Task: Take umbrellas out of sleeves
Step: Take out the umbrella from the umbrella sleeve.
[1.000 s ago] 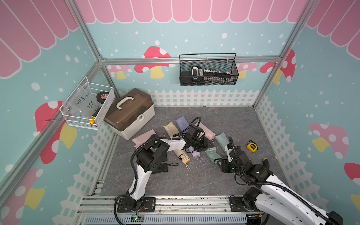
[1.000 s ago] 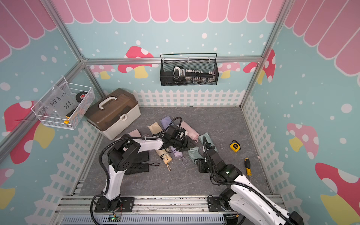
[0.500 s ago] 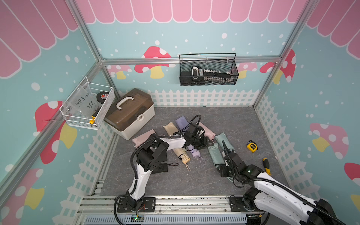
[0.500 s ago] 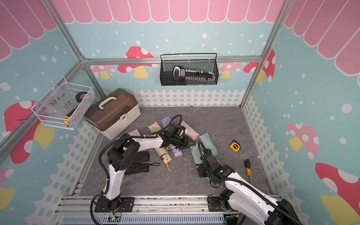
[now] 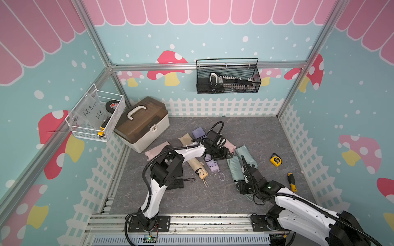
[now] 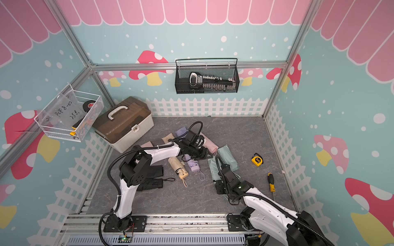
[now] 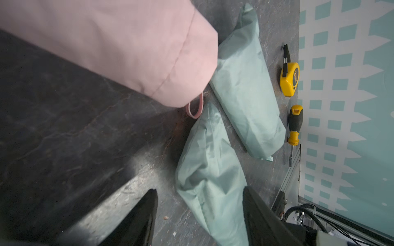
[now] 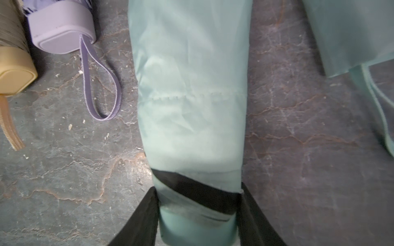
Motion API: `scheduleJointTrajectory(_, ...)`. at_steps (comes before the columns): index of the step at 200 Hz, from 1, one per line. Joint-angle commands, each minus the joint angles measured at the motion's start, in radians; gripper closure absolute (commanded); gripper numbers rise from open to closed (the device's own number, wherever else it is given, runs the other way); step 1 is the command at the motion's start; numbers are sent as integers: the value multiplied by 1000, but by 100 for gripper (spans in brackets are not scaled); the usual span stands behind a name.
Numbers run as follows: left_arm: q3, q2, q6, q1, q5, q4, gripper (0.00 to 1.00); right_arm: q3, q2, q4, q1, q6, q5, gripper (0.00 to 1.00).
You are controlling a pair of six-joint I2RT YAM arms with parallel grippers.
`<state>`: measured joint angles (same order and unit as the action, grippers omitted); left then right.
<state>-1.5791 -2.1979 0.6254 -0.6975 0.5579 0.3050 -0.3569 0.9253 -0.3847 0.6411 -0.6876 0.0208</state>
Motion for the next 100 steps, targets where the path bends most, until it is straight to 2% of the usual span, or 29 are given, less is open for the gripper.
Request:
scheduleJointTrajectory(1, -37, -55, 16, -17, 20, -6, 37, 27, -15, 59, -1, 24, -43, 80)
scheduleJointTrajectory(55, -20, -70, 70, -34, 51, -72, 37, 48, -16, 107, -1, -3, -55, 80)
scheduleJointTrajectory(73, -10, -64, 90, -34, 68, -107, 41, 45, -7, 111, -1, 0, -54, 80)
scheduleJointTrajectory(81, -7, -65, 97, -34, 80, -121, 46, 41, -4, 117, -1, 2, -57, 80)
scheduleJointTrajectory(89, -8, -67, 100, -34, 86, -129, 56, 40, 1, 125, -1, 3, -61, 80)
scheduleJointTrajectory(100, -6, -69, 100, -33, 86, -135, 81, 36, 7, 130, 0, 2, -61, 80)
